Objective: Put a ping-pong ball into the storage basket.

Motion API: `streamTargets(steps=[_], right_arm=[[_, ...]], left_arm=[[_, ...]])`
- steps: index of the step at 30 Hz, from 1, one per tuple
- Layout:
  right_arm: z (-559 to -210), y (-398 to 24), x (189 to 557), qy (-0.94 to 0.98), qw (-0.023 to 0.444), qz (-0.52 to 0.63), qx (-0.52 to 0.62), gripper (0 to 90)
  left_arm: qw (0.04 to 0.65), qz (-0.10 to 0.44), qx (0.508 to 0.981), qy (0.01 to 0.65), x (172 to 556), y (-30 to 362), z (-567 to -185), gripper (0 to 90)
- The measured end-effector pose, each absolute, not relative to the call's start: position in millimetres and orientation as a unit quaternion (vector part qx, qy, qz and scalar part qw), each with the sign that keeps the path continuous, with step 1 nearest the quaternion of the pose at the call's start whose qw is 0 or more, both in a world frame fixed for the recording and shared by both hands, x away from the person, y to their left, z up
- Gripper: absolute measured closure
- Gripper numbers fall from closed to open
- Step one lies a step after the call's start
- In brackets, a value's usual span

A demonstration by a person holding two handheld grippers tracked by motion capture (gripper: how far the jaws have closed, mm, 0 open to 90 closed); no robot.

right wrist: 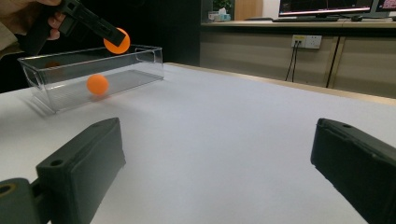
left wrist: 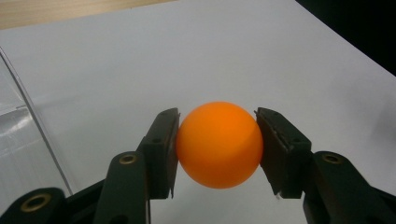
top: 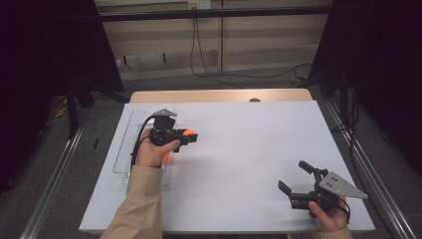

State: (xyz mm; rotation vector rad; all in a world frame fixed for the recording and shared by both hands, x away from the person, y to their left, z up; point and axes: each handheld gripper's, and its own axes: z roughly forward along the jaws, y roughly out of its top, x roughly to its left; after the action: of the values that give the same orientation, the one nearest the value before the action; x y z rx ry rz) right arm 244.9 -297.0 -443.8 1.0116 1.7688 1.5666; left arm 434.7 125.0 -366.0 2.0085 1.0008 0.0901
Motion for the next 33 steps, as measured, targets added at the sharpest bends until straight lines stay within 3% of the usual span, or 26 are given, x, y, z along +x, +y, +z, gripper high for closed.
streamTargets(steps=[33], right_arm=[[-444, -297, 245, 0.661, 0.282, 0.585, 0.377, 2.0]], left_arm=[[0.432, 0.055, 0.799, 0.414, 436, 143, -363, 50.9]])
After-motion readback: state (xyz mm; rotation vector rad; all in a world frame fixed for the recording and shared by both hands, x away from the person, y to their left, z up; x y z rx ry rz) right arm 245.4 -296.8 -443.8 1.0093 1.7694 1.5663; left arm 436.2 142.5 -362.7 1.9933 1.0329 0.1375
